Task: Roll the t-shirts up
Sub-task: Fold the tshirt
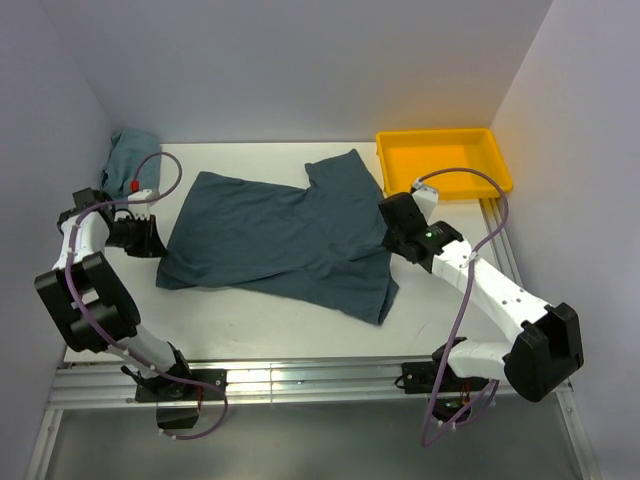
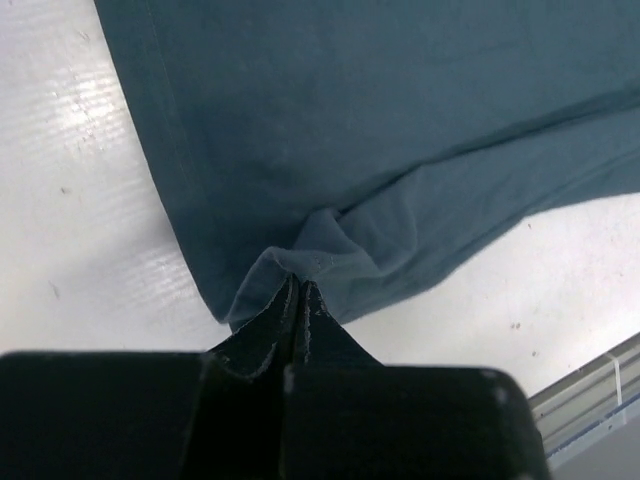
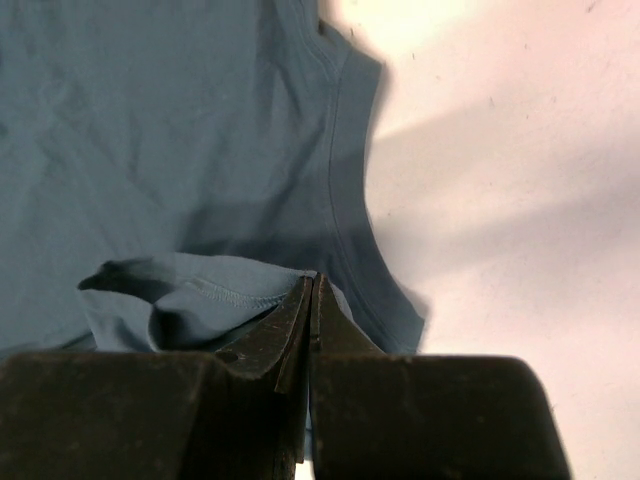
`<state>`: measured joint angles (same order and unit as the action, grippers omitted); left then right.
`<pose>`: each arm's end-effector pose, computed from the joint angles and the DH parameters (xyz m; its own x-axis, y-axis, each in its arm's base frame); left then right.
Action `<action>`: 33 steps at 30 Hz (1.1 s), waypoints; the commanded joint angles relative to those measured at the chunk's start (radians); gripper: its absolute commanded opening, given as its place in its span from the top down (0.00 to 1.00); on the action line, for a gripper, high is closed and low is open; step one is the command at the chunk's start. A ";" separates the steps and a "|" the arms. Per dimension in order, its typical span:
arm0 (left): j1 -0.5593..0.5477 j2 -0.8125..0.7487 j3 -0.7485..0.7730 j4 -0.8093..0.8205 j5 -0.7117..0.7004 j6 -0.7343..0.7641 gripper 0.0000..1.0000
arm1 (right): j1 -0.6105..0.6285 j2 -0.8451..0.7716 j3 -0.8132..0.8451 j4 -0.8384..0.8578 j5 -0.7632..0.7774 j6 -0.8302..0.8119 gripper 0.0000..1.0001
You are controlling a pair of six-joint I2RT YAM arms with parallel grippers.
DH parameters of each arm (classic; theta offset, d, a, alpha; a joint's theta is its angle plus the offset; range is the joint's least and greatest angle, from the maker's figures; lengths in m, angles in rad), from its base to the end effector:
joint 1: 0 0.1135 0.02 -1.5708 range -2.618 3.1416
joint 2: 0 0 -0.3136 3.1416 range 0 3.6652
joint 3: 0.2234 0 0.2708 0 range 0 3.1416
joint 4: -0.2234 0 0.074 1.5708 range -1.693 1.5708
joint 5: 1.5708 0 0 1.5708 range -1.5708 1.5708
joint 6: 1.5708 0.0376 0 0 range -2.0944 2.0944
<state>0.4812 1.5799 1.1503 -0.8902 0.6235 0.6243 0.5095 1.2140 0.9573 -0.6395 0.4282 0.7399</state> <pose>0.2884 0.1258 0.2704 -0.8412 0.0961 -0.5321 0.3014 0.9004 -0.3137 0.2247 0.1077 0.3138 -0.6500 0.3394 -0.6799 0.2992 0.9368 0.1816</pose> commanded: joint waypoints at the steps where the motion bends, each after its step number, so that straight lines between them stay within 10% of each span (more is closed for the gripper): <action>1: -0.032 0.037 0.063 0.075 -0.025 -0.075 1.00 | -0.011 0.028 0.073 0.043 0.063 -0.034 1.00; 33: -0.233 0.405 0.347 0.318 -0.251 -0.432 1.00 | -0.114 0.377 0.219 0.210 0.136 -0.185 1.00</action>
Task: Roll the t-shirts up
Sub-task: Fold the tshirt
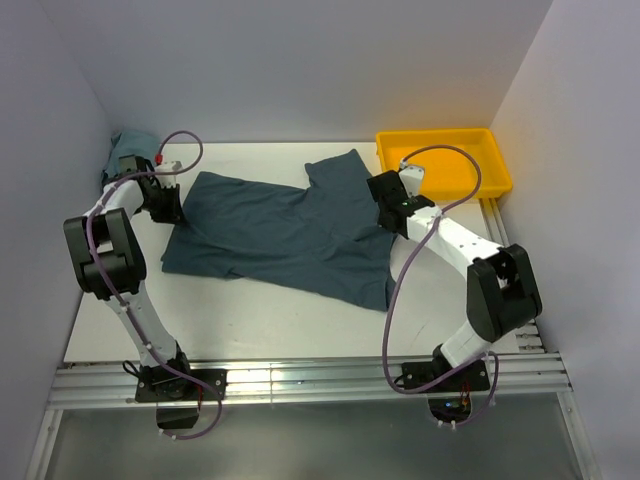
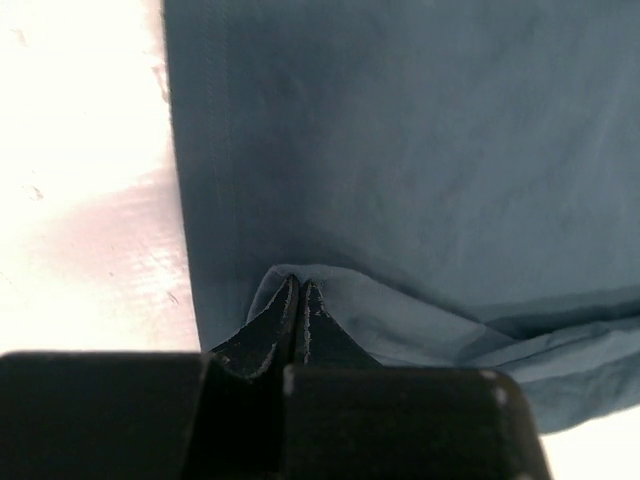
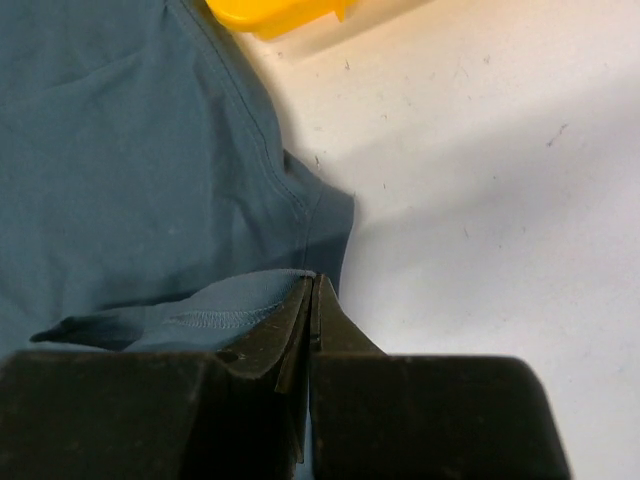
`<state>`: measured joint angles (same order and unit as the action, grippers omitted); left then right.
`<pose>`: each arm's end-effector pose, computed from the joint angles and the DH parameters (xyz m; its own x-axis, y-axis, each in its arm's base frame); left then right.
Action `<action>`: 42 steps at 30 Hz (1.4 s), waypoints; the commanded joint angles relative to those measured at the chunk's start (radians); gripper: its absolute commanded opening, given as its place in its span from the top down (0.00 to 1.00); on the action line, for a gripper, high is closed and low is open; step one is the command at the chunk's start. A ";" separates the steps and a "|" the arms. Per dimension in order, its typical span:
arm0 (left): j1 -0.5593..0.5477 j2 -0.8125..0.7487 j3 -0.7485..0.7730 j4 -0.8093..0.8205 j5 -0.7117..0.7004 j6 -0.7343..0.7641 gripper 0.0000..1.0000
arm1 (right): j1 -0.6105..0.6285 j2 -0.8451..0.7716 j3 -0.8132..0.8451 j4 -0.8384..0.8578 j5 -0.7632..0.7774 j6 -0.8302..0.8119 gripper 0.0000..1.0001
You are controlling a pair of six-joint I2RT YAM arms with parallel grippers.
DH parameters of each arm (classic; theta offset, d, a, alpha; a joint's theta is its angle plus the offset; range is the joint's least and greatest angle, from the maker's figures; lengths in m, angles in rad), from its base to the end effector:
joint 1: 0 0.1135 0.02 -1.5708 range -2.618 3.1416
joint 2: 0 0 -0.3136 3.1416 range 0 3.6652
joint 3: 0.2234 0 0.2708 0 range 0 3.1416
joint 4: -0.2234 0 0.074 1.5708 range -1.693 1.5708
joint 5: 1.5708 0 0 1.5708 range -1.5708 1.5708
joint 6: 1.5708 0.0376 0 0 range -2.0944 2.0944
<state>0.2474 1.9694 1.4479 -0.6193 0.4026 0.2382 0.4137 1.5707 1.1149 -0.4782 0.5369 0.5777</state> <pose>0.4359 0.0949 0.2243 -0.8722 0.0036 -0.4891 0.1429 0.9582 -0.2477 0.3252 0.1218 0.2793 -0.6533 0.2257 -0.7227 0.3459 0.9380 -0.0198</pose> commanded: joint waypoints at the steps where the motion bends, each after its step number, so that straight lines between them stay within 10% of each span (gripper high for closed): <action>1: 0.001 0.019 0.052 0.050 -0.033 -0.051 1.00 | -0.019 0.029 0.063 0.056 0.026 -0.027 1.00; 16: -0.010 0.042 0.066 0.073 -0.054 -0.069 0.96 | -0.023 0.143 0.154 0.032 -0.003 -0.033 1.00; 20: -0.008 0.022 0.066 0.081 -0.036 -0.054 0.69 | -0.023 0.138 0.163 -0.011 0.012 -0.013 0.60; 26: 0.004 -0.046 0.100 0.055 -0.018 -0.027 0.38 | -0.026 0.062 0.151 -0.074 0.011 0.023 0.32; 42: 0.224 -0.181 -0.129 -0.267 0.108 0.276 0.39 | 0.051 -0.431 -0.411 0.078 -0.285 0.247 0.36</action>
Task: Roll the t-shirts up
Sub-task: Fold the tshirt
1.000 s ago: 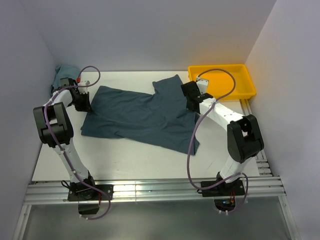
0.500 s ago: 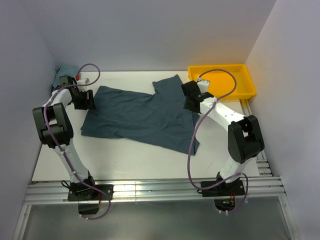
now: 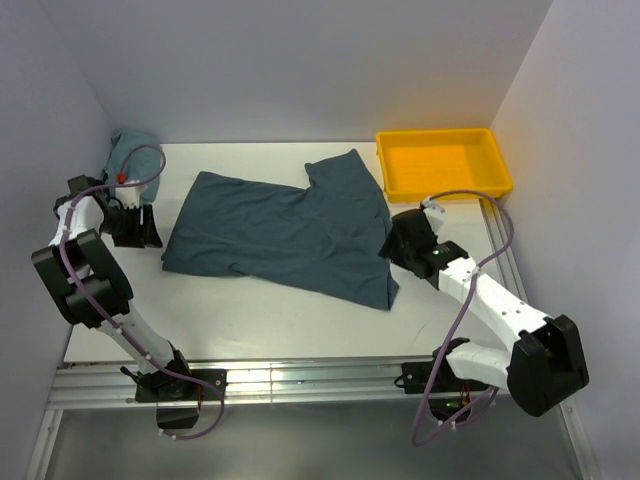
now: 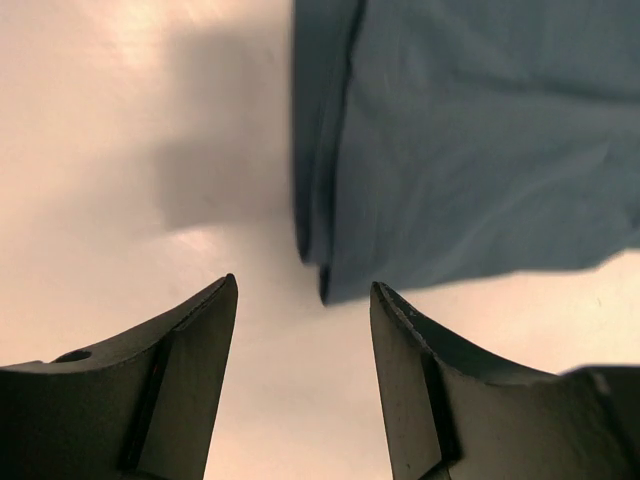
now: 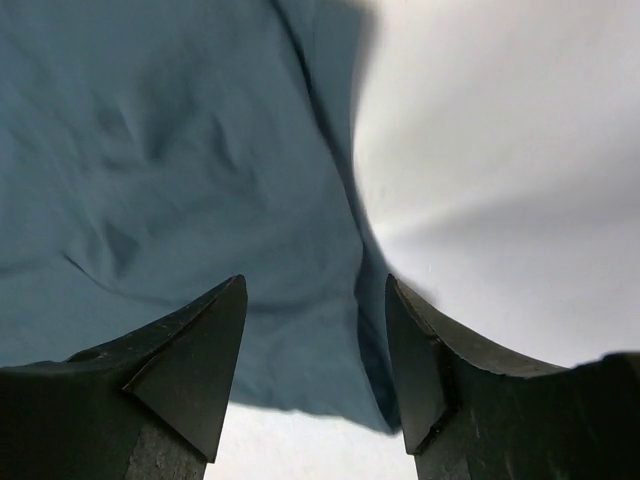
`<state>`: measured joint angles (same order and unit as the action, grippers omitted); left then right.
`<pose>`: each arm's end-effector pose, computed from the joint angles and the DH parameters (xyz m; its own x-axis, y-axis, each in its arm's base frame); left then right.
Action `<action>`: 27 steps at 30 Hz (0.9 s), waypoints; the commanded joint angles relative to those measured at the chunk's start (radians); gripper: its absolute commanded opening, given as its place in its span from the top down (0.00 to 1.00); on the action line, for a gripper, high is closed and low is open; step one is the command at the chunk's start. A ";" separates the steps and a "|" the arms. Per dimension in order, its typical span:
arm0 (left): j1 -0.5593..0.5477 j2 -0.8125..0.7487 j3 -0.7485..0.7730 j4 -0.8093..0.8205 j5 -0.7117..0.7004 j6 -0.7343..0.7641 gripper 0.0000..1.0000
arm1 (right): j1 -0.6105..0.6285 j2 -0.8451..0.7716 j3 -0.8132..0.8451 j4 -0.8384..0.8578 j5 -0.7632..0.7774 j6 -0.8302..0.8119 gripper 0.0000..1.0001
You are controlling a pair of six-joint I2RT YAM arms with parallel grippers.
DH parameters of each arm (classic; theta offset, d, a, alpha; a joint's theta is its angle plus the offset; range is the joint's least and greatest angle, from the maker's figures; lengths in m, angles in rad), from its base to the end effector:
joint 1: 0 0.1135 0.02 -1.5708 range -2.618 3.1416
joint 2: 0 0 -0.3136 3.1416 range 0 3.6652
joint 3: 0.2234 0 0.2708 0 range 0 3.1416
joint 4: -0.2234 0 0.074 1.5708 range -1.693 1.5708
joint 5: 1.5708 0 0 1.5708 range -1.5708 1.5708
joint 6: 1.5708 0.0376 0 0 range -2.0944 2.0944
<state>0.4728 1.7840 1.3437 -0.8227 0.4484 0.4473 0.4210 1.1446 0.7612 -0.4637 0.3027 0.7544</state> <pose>0.3488 0.1601 0.2589 -0.8919 -0.0184 -0.4519 0.1024 0.9650 -0.2415 0.2149 0.0840 0.2736 -0.6421 0.4287 -0.6355 0.3154 0.9033 0.2907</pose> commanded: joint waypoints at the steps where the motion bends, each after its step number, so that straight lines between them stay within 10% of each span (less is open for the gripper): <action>1: -0.002 0.021 -0.023 -0.087 0.085 0.071 0.39 | 0.058 -0.005 -0.083 0.066 -0.045 0.091 0.36; 16: -0.031 0.109 -0.074 -0.012 0.096 -0.001 0.42 | 0.136 0.056 -0.175 0.123 -0.024 0.140 0.35; 27: -0.034 0.120 -0.066 -0.012 0.092 0.005 0.71 | 0.177 0.034 -0.164 0.042 0.003 0.172 0.36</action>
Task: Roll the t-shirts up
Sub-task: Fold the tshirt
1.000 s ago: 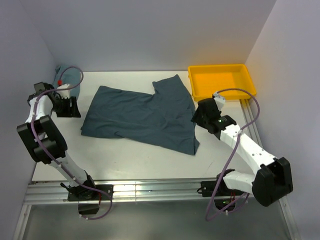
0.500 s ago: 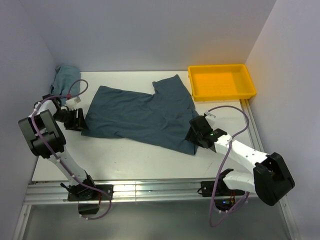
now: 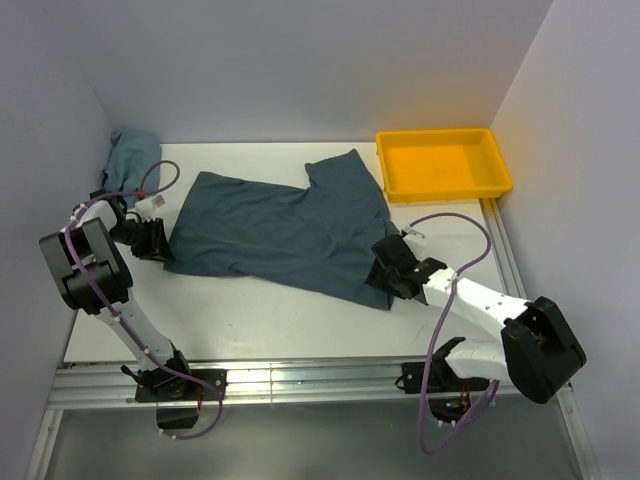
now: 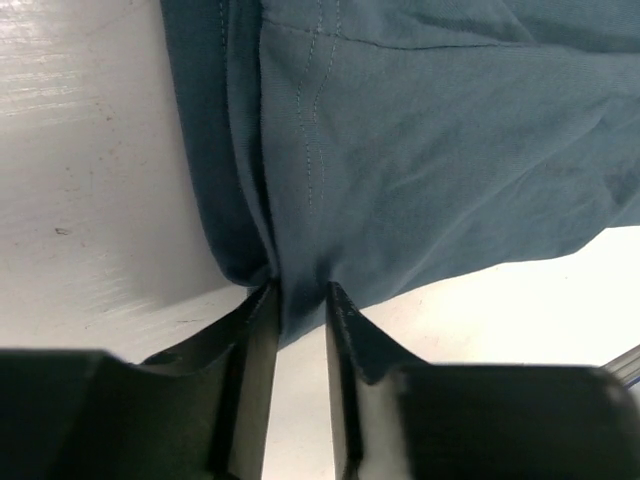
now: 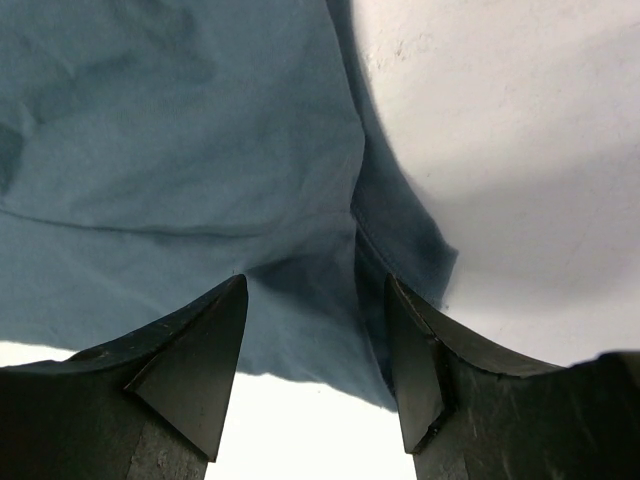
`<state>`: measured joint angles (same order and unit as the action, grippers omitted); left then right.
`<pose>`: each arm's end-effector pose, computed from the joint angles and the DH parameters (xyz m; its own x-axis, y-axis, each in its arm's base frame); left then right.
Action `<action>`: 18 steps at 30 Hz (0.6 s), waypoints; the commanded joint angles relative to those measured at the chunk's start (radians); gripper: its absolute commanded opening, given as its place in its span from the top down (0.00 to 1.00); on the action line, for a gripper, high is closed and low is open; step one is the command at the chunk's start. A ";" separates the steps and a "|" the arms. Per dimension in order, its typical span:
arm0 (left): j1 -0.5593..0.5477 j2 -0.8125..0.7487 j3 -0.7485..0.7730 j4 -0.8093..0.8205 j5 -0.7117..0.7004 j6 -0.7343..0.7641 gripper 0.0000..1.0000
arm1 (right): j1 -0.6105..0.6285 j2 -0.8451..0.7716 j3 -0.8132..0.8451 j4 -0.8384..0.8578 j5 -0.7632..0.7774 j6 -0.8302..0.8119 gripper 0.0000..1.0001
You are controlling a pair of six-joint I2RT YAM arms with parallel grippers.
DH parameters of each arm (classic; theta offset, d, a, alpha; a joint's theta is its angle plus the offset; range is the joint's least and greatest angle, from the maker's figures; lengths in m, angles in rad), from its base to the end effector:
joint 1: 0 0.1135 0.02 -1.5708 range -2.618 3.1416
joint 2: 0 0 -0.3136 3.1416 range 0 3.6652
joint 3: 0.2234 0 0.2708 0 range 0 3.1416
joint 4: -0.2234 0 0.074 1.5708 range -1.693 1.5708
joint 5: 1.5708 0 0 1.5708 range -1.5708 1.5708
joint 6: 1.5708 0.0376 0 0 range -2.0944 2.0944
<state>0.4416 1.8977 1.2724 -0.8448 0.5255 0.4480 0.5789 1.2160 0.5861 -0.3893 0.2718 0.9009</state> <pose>0.3522 0.1456 0.1986 -0.9511 -0.0351 -0.3068 0.0975 0.9085 -0.4063 0.1876 0.1106 0.2066 -0.7635 0.4031 -0.5046 0.3048 0.9137 0.2688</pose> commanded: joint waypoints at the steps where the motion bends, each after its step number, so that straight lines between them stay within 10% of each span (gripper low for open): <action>1: -0.003 0.006 0.005 0.010 0.013 0.003 0.72 | 0.021 -0.042 0.008 -0.037 0.027 0.029 0.36; 14: -0.009 -0.005 0.007 0.000 0.030 0.012 0.86 | 0.045 -0.157 -0.052 -0.135 -0.003 0.061 0.33; 18: -0.014 -0.012 0.002 -0.005 0.034 0.014 0.77 | 0.061 -0.144 -0.071 -0.114 -0.017 0.073 0.33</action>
<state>0.4366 1.8977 1.2724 -0.8425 0.5266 0.4511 0.6247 1.0760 0.5301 -0.4995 0.2562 0.9524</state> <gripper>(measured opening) 0.183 0.670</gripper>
